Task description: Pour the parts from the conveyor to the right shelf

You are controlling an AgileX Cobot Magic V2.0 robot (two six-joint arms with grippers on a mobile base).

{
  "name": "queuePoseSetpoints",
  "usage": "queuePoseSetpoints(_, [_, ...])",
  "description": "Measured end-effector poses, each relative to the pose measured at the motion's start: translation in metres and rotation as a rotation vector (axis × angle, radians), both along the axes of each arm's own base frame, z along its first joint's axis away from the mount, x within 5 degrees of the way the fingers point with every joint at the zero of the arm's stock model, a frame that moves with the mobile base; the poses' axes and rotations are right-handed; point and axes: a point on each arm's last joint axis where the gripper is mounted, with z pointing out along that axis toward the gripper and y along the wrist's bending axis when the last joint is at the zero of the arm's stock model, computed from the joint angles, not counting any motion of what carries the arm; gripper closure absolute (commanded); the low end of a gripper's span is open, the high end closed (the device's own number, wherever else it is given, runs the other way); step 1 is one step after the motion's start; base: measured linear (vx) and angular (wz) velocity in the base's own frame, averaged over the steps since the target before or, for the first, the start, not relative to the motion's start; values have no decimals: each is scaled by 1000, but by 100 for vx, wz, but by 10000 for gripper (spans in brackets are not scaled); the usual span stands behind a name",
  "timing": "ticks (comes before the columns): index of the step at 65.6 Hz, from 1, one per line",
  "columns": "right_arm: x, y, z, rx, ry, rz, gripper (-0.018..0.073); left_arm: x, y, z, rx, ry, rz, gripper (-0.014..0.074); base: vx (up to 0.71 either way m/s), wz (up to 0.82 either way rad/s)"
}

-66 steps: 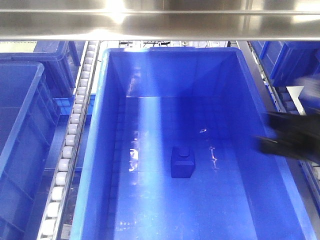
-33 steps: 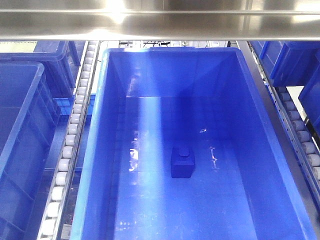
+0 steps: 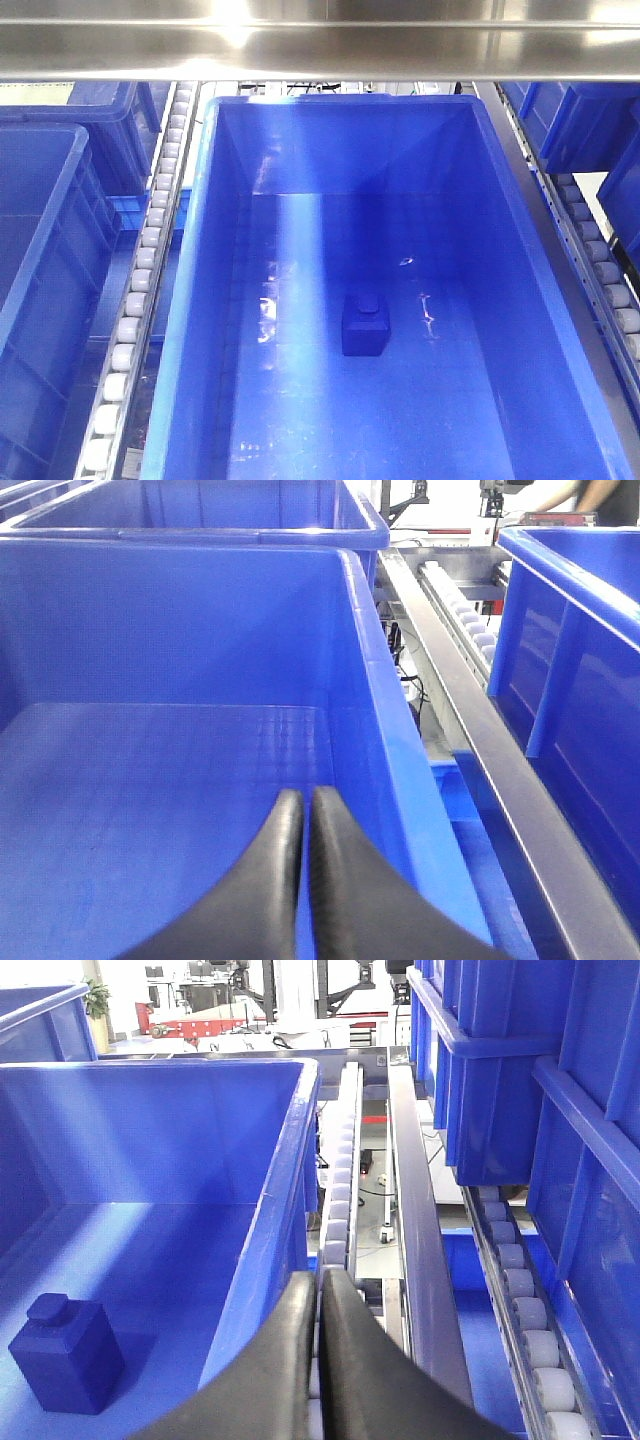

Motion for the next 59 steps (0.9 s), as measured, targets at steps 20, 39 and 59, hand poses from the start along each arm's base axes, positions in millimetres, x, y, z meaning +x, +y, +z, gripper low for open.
queuePoseSetpoints(20, [0, 0, 0, 0, 0, 0, 564, 0, 0, 0, 0, 0, 0, 603, 0, 0])
queuePoseSetpoints(39, [-5, -4, -27, 18, -59, -68, 564, 0, 0, 0, 0, 0, 0, 603, 0, 0])
queuePoseSetpoints(59, [-3, -5, -44, 39, -56, -97, 564, 0, 0, 0, 0, 0, 0, 603, 0, 0])
